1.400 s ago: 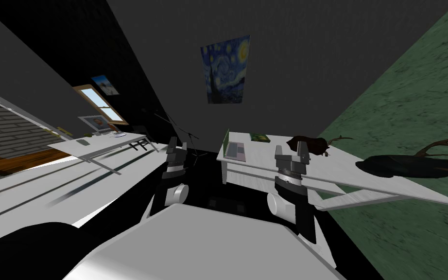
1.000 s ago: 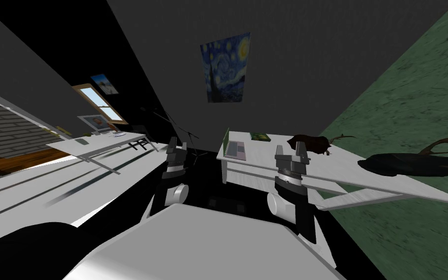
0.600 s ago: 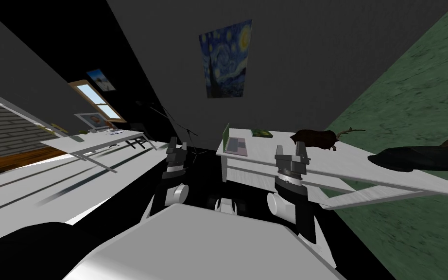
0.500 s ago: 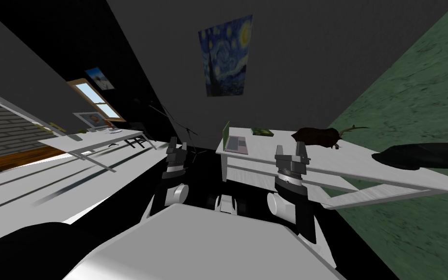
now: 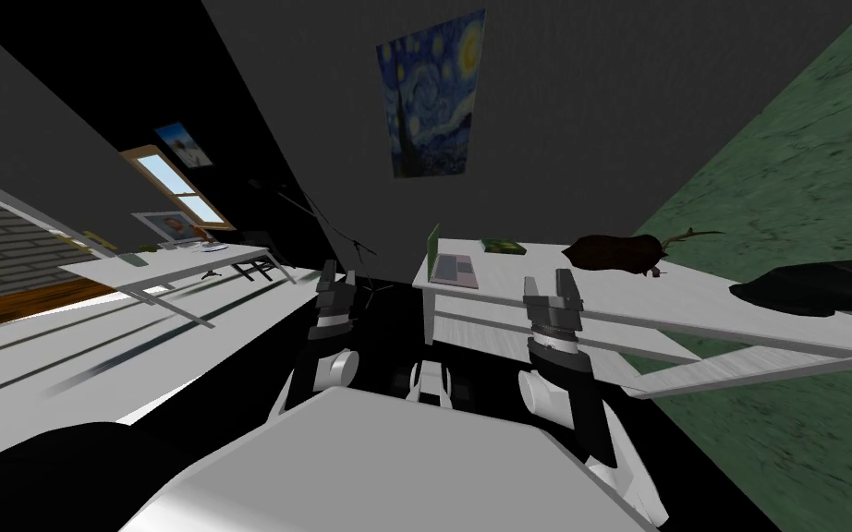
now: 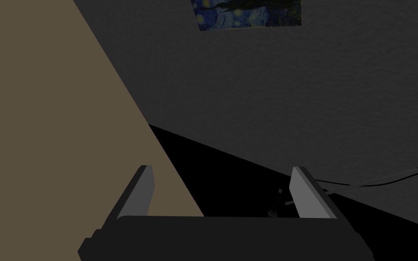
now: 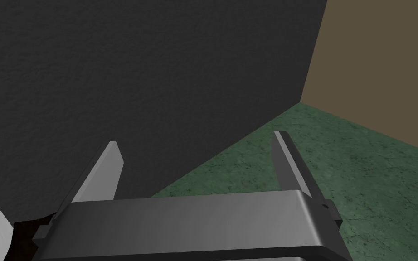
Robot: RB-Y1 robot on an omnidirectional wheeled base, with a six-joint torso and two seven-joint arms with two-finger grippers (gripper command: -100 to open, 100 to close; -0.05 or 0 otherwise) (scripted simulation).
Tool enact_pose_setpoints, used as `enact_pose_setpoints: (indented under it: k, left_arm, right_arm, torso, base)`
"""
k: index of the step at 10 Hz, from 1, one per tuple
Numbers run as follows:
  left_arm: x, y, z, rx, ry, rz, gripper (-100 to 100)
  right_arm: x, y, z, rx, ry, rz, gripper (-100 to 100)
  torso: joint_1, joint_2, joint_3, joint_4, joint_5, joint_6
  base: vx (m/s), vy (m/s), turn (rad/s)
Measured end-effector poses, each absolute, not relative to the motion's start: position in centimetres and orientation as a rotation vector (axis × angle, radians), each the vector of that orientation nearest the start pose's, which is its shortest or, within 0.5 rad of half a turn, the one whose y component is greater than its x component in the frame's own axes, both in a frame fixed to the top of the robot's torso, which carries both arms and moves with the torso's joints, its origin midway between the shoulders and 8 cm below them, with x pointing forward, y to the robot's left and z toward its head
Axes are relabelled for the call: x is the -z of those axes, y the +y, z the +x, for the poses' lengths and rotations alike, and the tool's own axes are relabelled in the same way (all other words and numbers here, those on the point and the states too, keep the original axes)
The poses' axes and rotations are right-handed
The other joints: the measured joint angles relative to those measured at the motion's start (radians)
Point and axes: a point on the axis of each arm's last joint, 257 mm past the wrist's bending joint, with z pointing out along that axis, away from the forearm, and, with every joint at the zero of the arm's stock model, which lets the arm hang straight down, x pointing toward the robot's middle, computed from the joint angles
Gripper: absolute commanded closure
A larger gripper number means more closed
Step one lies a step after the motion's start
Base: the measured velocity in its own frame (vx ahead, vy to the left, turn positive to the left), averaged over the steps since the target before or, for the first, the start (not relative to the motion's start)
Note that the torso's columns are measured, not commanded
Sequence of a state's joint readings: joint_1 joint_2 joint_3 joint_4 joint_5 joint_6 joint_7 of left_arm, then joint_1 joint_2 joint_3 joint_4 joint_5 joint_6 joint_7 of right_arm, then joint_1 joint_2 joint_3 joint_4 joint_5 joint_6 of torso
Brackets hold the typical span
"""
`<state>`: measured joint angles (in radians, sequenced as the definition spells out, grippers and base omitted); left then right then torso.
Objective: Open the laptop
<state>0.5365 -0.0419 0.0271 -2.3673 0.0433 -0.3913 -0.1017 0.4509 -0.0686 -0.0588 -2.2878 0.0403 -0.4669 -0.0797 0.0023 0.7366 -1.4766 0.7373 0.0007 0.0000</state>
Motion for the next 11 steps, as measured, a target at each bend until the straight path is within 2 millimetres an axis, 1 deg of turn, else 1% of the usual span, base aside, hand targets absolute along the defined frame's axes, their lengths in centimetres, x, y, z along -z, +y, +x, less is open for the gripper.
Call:
enact_pose_setpoints:
  k: [3, 7, 8, 10, 11]
  left_arm:
    - [-3.1, 30.1, 33.8, 1.183, 0.616, -0.714, 0]
    - [-3.1, 30.1, 33.8, 1.183, 0.616, -0.714, 0]
    - [-3.1, 30.1, 33.8, 1.183, 0.616, -0.714, 0]
    - [-3.1, 30.1, 33.8, 1.183, 0.616, -0.714, 0]
    - [-3.1, 30.1, 33.8, 1.183, 0.616, -0.714, 0]
  right_arm:
    - [-3.4, -28.4, 35.2, -1.197, 0.766, 0.466, -100]
    - [-2.9, -29.2, 35.4, -1.031, 0.867, 0.32, -100]
    - [-2.7, -29.6, 35.4, -0.98, 0.892, 0.279, -100]
    - [-2.5, -30.0, 35.5, -0.909, 0.926, 0.22, -100]
    - [-2.3, -30.6, 35.4, -0.855, 0.949, 0.178, -100]
  torso:
    - [0.0, 0.001, 0.001, 0.001, 0.0, 0.0]
    - [-0.005, 0.003, 0.001, 0.001, -0.002, 0.0]
    - [-0.001, 0.002, 0.001, 0.001, -0.001, 0.0]
    - [-0.005, 0.002, 0.001, 0.001, -0.001, 0.0]
    - [0.001, -0.001, -0.001, 0.0, 0.0, 0.0]
  base:
    - [0.06, 0.174, -0.031]
    - [0.071, 0.177, -0.03]
    - [0.05, 0.142, -0.028]
    - [0.076, 0.161, -0.035]
    - [0.053, 0.179, -0.024]
